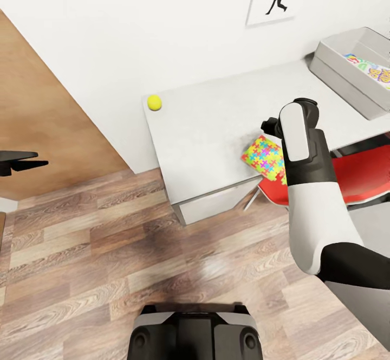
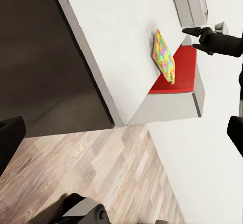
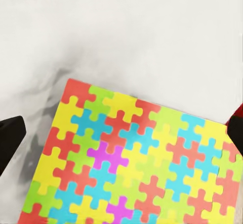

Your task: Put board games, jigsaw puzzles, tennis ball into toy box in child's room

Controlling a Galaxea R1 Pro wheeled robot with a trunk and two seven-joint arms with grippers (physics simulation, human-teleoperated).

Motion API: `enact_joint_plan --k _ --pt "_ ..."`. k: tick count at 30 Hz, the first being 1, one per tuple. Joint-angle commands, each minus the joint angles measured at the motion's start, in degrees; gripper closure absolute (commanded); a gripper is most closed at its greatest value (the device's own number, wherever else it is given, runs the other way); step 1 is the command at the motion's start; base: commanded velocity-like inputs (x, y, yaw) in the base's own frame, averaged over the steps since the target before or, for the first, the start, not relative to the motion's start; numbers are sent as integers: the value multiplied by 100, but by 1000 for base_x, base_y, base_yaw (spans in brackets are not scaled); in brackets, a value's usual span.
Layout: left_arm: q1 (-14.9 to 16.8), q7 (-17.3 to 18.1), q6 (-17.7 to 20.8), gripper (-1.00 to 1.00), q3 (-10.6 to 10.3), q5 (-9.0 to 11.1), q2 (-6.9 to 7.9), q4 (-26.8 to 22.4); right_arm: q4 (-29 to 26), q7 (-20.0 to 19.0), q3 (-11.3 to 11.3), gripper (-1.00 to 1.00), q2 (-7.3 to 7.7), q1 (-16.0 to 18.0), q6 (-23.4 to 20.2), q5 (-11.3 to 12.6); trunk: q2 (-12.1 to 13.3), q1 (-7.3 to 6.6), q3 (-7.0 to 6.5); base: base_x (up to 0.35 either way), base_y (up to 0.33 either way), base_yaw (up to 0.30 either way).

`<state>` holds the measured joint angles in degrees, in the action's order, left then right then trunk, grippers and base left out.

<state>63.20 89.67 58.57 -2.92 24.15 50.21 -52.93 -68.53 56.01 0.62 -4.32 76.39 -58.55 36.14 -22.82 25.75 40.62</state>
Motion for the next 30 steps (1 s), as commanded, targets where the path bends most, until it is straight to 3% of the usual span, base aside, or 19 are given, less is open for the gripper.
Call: enact_joint_plan --k 1,6,9,12,24,30 --pt "9 33 30 -100 -24 -22 9 75 -28 52 10 -100 -9 -52 -25 50 -10 4 -2 0 0 0" --pt "8 33 -39 -100 -13 -300 37 222 -153 50 10 -100 -46 -163 -25 54 -10 4 -49 0 0 0" --pt "8 33 -130 -100 -15 -707 146 264 -204 48 9 -100 -69 -195 -25 69 -10 4 -77 0 0 0" --pt "8 33 -321 -100 -16 -927 200 381 -232 44 9 -100 -75 -253 -20 74 -10 4 -106 0 0 0" --pt "8 33 -526 -100 -17 -1159 250 616 -654 41 17 -100 -75 -797 -17 78 -10 4 -219 0 0 0" --pt "8 33 -543 -100 -24 -1811 245 626 -716 41 17 -100 -70 -985 -18 77 -10 4 -276 0 0 0"
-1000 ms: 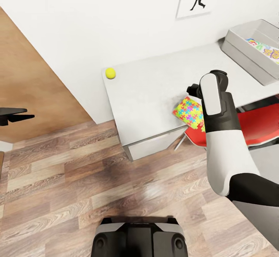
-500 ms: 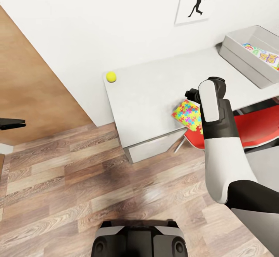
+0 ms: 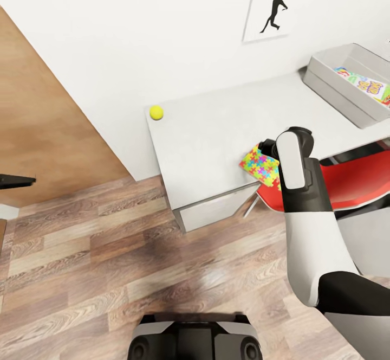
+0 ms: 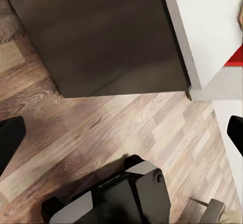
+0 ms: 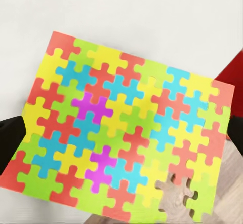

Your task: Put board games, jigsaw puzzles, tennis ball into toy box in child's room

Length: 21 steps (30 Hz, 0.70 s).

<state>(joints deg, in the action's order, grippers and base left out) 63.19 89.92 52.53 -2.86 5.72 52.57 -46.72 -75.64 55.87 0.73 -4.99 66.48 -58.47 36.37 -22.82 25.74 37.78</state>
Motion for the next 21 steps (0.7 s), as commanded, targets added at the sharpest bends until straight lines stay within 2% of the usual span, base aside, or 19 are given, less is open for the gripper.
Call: enact_joint_plan --k 1,2,5,10,15,18,21 --pt "8 8 60 -100 -30 -39 7 5 -15 55 6 -100 -3 -2 -27 55 -10 4 -1 0 0 0" --pt "8 8 58 -100 -30 -170 4 5 -38 55 7 -100 -3 -12 -29 56 -10 4 -11 0 0 0" --pt "9 8 48 -100 -33 -388 -9 11 -75 55 5 -100 -4 -28 -31 60 -10 4 -39 0 0 0" --pt "6 8 -194 -100 -32 -622 -44 251 -89 53 0 -100 -10 -36 -30 65 -10 4 -86 0 0 0" --pt "4 -81 -383 -100 -34 -688 -81 470 -88 30 -2 -100 -11 -38 -12 70 -10 4 -134 0 0 0" --pt "4 -361 -467 -100 -37 -700 -96 534 -78 15 -2 -100 -11 -40 8 71 -10 4 -162 0 0 0" --pt "5 -792 -636 -100 -39 -707 -125 734 -69 6 -2 -100 -11 -43 28 72 -10 4 -190 0 0 0"
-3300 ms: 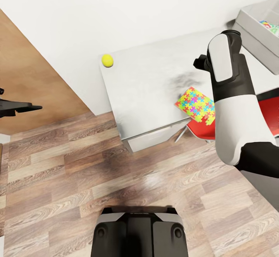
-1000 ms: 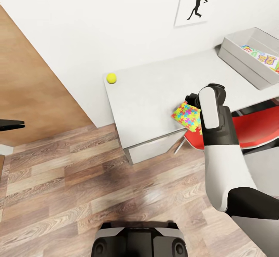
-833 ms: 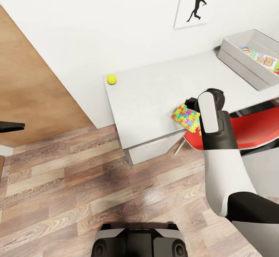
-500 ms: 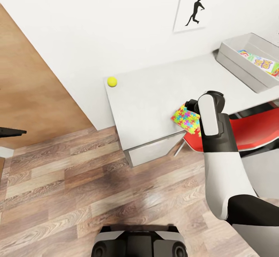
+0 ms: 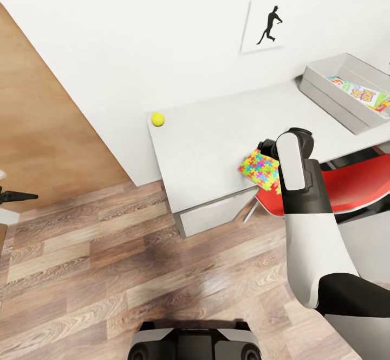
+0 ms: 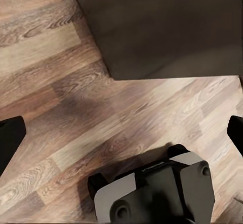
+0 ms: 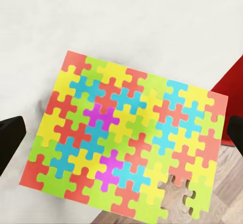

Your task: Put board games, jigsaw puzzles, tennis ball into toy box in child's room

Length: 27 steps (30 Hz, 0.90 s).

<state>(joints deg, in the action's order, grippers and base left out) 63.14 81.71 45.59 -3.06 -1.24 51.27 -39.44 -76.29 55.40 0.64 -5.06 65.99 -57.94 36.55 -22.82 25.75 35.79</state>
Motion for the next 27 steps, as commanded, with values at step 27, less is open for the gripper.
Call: enact_joint_plan --k 27 --pt "-1186 -6662 -3522 -100 -19 -22 -2397 3599 1 46 11 -100 5 -267 2 45 -10 4 -247 0 0 0"
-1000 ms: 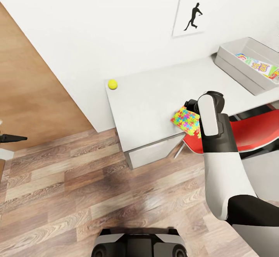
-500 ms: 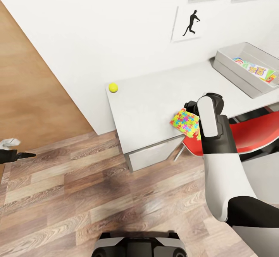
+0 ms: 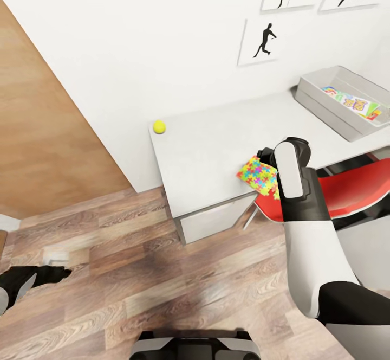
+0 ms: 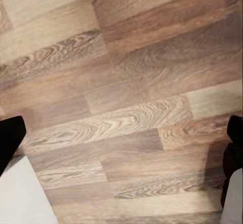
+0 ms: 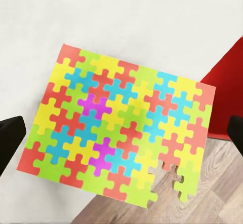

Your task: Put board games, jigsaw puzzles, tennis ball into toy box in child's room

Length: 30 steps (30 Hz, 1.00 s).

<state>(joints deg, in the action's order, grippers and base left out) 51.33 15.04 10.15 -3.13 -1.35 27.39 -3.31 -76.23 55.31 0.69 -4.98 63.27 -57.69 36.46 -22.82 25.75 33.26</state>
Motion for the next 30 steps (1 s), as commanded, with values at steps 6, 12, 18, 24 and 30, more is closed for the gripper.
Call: enact_joint_plan --k 6,12,18,24,30 --pt "-774 -1967 -852 -100 -12 11 -572 37 -28 56 3 -100 -3 -150 -23 54 -10 4 -50 0 0 0" --pt "-1166 -2322 -1065 -100 -12 19 -701 48 -39 65 1 -100 -11 -242 -23 54 -10 4 -107 0 0 0" --pt "-1300 -2360 -1093 -100 -12 22 -713 55 -48 67 -5 -100 -18 -388 -23 54 -10 4 -164 0 0 0" --pt "-1409 -2365 -1099 -100 -12 27 -716 58 -50 71 -7 -100 -20 -416 -28 54 -10 4 -221 -70 0 0" --pt "-1429 -2366 -1095 -100 -12 21 -730 57 -50 61 -7 -100 -21 -420 -25 60 -10 4 -277 -173 0 0"
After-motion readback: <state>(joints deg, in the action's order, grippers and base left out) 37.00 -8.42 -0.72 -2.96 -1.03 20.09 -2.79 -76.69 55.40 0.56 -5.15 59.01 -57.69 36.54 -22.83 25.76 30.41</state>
